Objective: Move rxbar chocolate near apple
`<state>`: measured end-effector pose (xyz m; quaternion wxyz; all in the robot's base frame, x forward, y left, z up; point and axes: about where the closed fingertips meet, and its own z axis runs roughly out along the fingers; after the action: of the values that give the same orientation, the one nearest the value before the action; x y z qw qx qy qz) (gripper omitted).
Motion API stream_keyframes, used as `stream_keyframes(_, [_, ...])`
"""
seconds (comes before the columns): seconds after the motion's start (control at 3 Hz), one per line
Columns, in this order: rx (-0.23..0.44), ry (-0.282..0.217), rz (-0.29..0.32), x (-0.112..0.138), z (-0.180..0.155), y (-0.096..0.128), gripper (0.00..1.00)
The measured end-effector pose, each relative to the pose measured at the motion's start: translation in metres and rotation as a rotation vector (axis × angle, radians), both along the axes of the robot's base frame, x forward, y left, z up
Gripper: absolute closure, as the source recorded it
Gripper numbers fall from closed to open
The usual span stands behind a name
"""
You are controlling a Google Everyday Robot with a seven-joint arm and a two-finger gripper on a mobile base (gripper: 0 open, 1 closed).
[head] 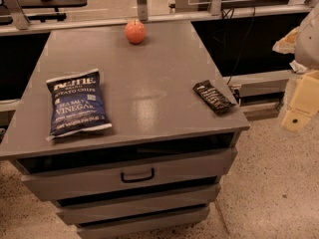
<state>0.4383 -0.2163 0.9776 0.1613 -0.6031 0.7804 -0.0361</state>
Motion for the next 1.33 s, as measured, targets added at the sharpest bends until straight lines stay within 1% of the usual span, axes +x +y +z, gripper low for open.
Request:
stream_keyframes(0.33, [0.007,-0.003,-0.004,0.003,-0.002,0.001,0.00])
stream_keyframes(0.67, [0.062,-0.025,-0.032,0.025,-0.022,0.006,0.00])
stream_keyframes(1.0, [0.168,-0.044,-0.093,0.064,-0.050,0.012,0.00])
stream_keyframes(1.33, [0.293,-0.072,-0.171,0.112,-0.080,0.026,0.00])
